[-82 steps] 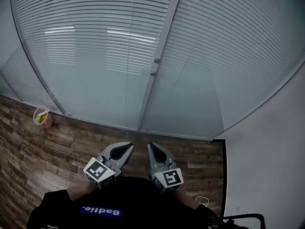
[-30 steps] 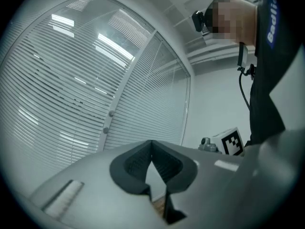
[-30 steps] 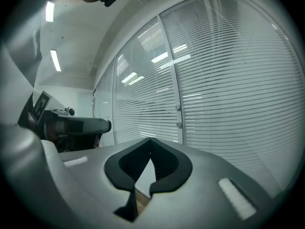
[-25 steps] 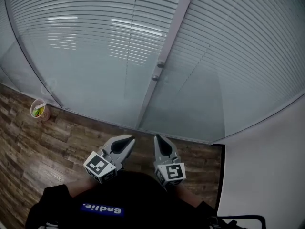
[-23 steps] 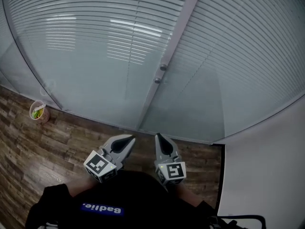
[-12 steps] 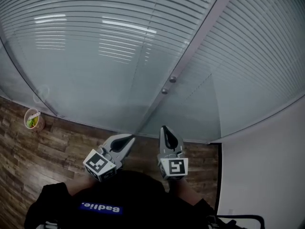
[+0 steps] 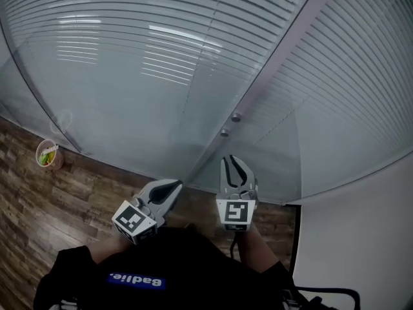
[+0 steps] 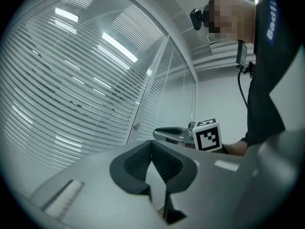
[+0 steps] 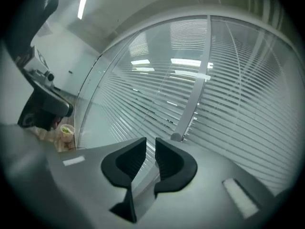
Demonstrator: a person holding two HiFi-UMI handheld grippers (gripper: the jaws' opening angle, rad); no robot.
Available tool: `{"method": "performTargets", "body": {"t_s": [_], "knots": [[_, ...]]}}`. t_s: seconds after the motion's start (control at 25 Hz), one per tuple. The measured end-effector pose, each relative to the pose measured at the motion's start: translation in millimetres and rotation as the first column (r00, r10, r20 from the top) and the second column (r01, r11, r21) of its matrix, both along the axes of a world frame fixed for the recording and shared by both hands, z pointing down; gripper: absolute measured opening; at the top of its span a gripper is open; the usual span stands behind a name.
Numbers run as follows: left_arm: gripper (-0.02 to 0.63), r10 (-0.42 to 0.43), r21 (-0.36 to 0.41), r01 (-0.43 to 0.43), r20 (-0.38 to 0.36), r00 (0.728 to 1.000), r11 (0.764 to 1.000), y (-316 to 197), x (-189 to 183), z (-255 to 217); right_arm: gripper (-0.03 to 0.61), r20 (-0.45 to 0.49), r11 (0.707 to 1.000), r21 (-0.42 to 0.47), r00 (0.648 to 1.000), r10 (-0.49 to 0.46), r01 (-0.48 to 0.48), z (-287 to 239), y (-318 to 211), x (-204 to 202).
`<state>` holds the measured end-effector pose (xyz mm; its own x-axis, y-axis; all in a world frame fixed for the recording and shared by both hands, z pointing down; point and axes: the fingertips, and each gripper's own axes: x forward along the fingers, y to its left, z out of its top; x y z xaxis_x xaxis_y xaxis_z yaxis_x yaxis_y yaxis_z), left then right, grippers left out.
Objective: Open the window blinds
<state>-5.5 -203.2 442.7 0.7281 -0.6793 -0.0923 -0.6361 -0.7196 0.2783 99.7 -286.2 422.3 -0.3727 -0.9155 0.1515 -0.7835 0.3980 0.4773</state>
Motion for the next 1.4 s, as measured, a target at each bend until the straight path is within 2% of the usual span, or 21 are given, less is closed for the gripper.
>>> {"method": "performTargets", "body": {"t_s": [0.12,0.44,0.68,0.8,0.96,1.2,1.4], "knots": [[0.000,-0.020,0.005,0.020,0.008,1.000,1.000,-5.5,4.2,0.3,0.071,-0.091,1.000,0.011,0.996,-0.002,0.003,-0.1,-18.8,0.4],[0.000,-0.058,-0.004,0.058,0.023,0.998,0.998,-17.9,12.0,3.9,0.086,-0.172,0.999,0.038,0.985,-0.026,0.033,2.3,-57.6,-1.4],[0.000,-0.093,0.000,0.093,0.035,0.995,0.996,-24.5,8.3,8.6,0.109,-0.264,0.996,0.086,0.965,0.000,0.023,3.1,-83.5,-4.0],[0.000,-0.103,-0.010,0.103,0.033,0.994,0.995,-26.6,6.3,9.6,0.141,-0.354,0.991,0.131,0.934,0.051,-0.004,-1.8,-97.4,-1.7],[0.000,-0.121,-0.027,0.121,0.022,0.992,0.992,-29.6,2.8,10.4,0.169,-0.480,0.979,0.202,0.870,0.117,-0.021,-3.8,-113.8,-0.3],[0.000,-0.132,-0.043,0.132,0.009,0.991,0.990,-31.3,0.9,11.7,0.183,-0.572,0.976,0.214,0.807,0.149,-0.028,9.5,-130.5,2.5],[0.000,-0.133,-0.051,0.133,0.010,0.991,0.990,-28.7,2.5,12.7,0.176,-0.621,0.966,0.257,0.762,0.183,-0.022,10.9,-137.4,2.1]]}}
